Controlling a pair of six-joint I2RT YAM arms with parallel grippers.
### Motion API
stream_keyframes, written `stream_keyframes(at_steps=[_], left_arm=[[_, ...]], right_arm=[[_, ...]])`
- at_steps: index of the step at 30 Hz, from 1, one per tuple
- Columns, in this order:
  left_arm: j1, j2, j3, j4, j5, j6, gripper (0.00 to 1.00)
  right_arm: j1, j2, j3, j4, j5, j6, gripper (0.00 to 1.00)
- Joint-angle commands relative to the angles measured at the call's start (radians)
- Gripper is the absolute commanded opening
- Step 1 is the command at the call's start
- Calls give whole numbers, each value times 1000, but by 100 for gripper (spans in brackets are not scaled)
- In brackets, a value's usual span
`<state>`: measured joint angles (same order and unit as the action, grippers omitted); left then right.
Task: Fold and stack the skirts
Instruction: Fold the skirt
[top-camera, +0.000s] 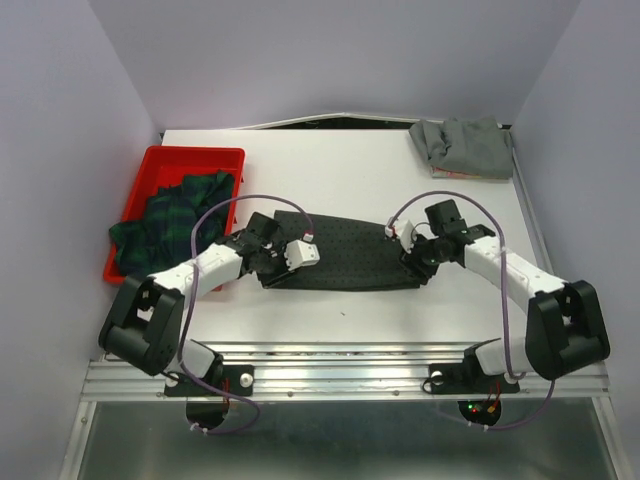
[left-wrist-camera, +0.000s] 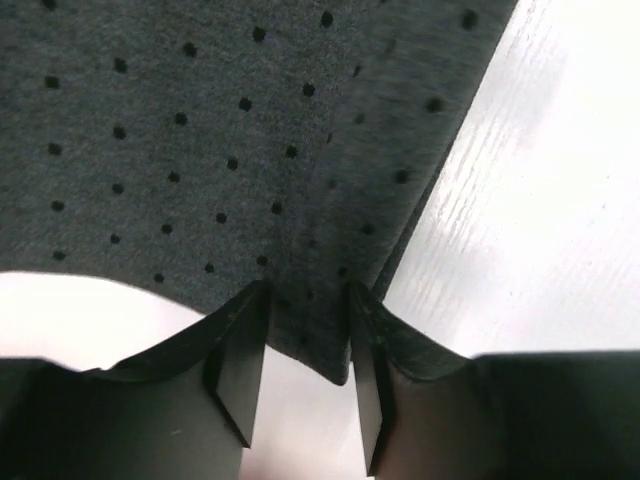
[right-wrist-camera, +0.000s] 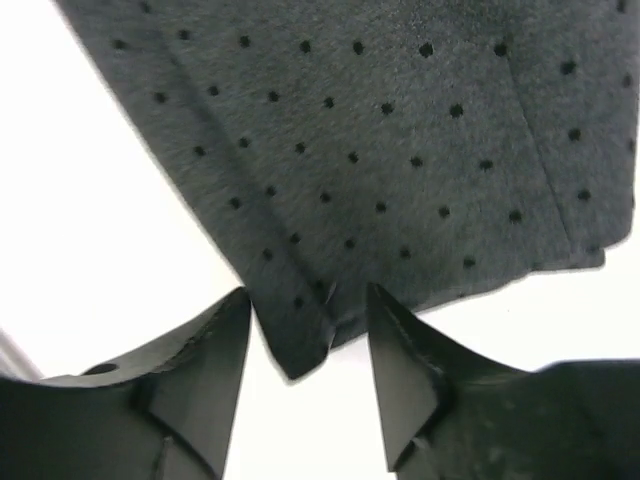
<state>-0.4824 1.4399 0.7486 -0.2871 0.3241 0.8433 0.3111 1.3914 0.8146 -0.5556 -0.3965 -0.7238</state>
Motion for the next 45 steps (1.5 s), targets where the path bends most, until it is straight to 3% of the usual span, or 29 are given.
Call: stream_keyframes(at_steps=[1,6,10,13,17,27,31,35,38,41,45], left_arm=[[4,-122,35,-73,12,3,49],[5,-242,133,-188,99,17,50],[5,-245,173,-146,102,-50,51],[4,-118,196,-103,54,-130,47],[5,26,218,-80,1,-193,41],[25,304,308,-46,-65,-305,36],[48,454,420,-41,-77,-326,35],[47,617,661,-70,-77,-348,35],[47,709,843,-125,-53,-372,36],[51,728,958,-146,-53,-386,38],[88,637,995,-135,12,-424,42]], right_arm=[[0,-116,99,-93,-53,30,57],[0,-152,242,-184,-156,125,58],[0,-106,281,-153,-153,159,55],[0,0,284,-155,-147,141,44],[0,144,255,-147,-98,119,37],[0,238,147,-40,-59,213,31],[19,239,106,-58,-135,262,31],[121,222,98,-50,-166,300,30],[190,231,135,-36,-261,362,36],[201,267,234,-63,-405,443,44],[191,216,345,-64,-380,507,49]])
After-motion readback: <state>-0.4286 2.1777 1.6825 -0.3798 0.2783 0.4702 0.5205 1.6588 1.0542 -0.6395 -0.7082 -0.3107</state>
